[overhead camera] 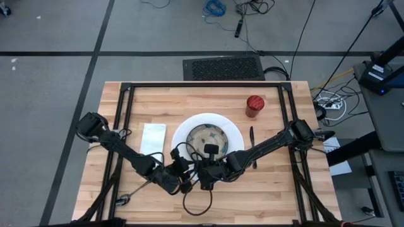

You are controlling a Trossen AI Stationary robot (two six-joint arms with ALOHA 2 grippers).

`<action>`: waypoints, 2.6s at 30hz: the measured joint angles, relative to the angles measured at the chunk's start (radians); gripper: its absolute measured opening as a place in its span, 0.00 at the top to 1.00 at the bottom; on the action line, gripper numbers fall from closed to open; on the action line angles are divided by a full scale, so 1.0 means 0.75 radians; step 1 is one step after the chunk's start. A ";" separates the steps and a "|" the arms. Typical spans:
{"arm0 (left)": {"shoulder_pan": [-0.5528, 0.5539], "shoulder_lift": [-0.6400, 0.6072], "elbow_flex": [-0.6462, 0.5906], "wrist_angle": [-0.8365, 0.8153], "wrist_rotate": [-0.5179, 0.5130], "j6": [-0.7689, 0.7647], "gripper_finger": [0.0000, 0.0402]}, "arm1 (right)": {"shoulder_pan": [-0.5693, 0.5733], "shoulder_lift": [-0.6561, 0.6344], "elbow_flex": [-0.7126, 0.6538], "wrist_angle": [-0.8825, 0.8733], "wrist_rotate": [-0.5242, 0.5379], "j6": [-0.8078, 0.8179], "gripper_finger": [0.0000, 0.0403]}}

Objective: Set table place
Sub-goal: Put the black fork on the white napkin

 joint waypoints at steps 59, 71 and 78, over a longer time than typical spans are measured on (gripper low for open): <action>-0.003 -0.480 -0.693 -0.948 -0.265 -2.248 1.00 | 0.199 -0.097 0.000 0.168 0.216 0.136 0.61; 0.117 -0.393 -0.693 -0.919 -0.186 -2.152 1.00 | 0.199 -0.097 -0.001 0.166 0.216 0.135 0.61; 0.152 -0.393 -0.693 -0.919 -0.178 -2.134 1.00 | 0.199 -0.097 -0.001 0.173 0.216 0.135 0.61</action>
